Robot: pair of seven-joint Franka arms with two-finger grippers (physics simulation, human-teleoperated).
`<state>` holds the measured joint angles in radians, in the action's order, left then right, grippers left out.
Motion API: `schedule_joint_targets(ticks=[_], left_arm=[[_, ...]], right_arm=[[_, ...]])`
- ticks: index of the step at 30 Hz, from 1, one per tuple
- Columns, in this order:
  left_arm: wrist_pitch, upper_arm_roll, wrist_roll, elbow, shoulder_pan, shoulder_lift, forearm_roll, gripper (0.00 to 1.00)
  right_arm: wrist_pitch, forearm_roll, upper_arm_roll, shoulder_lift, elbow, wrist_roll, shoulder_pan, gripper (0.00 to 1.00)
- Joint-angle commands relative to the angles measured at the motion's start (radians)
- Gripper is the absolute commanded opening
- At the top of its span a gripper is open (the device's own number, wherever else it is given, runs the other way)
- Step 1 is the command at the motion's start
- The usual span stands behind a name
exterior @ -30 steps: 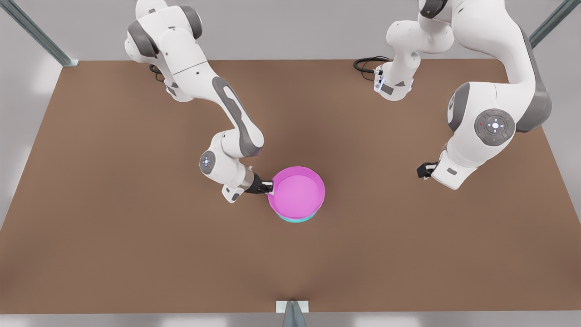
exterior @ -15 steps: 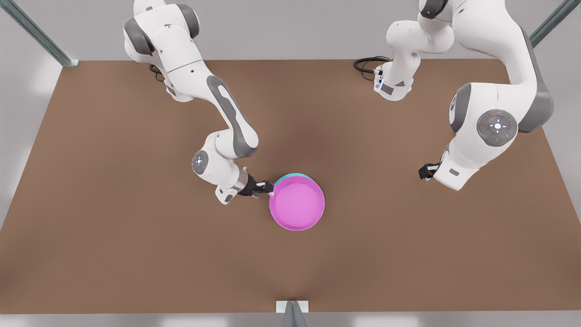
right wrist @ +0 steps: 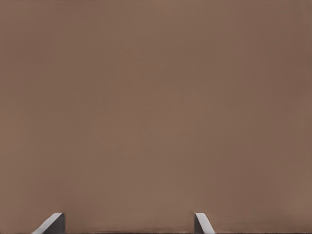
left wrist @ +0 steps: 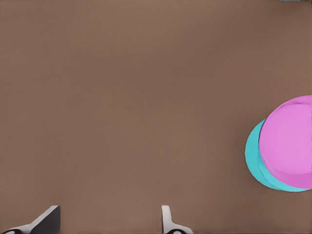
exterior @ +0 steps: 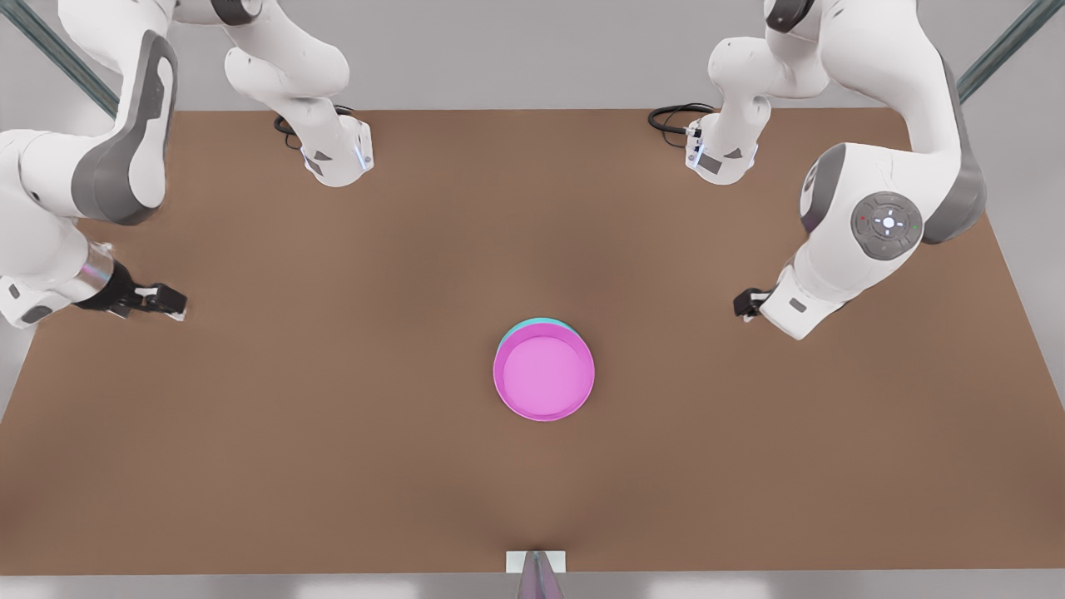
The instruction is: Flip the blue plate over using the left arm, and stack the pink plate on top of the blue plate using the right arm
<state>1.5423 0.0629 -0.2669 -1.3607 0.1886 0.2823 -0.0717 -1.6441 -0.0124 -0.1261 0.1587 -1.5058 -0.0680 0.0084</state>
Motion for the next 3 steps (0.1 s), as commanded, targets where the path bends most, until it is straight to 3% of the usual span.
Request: schedule_joint_targets(ticks=[1, 3], left_arm=[[0.001, -0.002, 0.000, 0.000, 0.000, 0.000, 0.015, 1.00], [-0.002, -0.002, 0.002, 0.006, 0.000, 0.000, 0.013, 1.00]], right_arm=[[0.001, -0.001, 0.000, -0.002, -0.004, 0.001, 0.018, 1.00], [0.001, -0.001, 0.000, -0.005, -0.005, -0.004, 0.016, 1.00]])
